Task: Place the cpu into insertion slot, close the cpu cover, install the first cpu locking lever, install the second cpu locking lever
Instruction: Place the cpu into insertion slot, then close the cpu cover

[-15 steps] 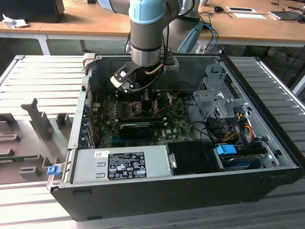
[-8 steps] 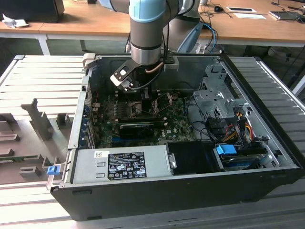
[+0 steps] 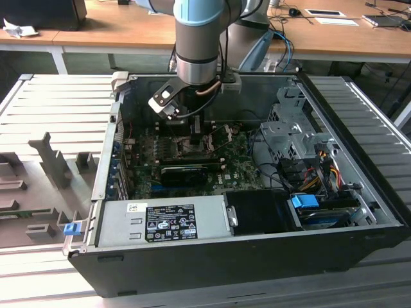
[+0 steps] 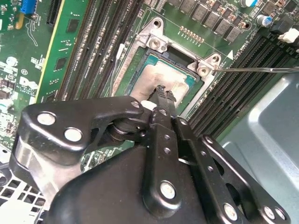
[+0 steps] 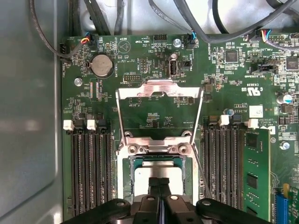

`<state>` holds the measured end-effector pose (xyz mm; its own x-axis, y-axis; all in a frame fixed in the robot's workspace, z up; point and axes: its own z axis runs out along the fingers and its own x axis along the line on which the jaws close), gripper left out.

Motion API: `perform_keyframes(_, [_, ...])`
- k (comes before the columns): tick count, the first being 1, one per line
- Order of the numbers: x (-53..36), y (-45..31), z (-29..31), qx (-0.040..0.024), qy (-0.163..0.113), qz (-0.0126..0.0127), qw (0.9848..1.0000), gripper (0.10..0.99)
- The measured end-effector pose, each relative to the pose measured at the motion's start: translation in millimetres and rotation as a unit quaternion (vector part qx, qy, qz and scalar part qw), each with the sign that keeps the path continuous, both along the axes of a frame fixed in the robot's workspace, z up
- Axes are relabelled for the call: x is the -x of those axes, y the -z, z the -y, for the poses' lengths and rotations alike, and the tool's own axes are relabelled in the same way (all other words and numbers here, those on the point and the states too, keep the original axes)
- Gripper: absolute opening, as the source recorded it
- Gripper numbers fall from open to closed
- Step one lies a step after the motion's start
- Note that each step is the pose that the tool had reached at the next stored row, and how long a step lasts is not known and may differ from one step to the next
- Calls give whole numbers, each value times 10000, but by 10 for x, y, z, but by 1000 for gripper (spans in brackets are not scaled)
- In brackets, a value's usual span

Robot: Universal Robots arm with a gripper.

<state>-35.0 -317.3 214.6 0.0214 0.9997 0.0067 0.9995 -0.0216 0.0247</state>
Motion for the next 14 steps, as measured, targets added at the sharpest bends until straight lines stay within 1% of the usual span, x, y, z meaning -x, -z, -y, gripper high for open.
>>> perform_keyframes(2, [0, -30, 0, 0, 0, 0, 10000, 106])
perform_keyframes(6, [0, -66, 0, 0, 0, 0, 10000, 106])
perform_keyframes(9, [-3, -73, 0, -1, -1, 0, 10000, 106])
perform_keyframes(11, [-32, -83, 0, 1, 0, -16, 10000, 106])
perform_keyframes(14, [-33, -178, 0, 1, 1, -18, 10000, 106])
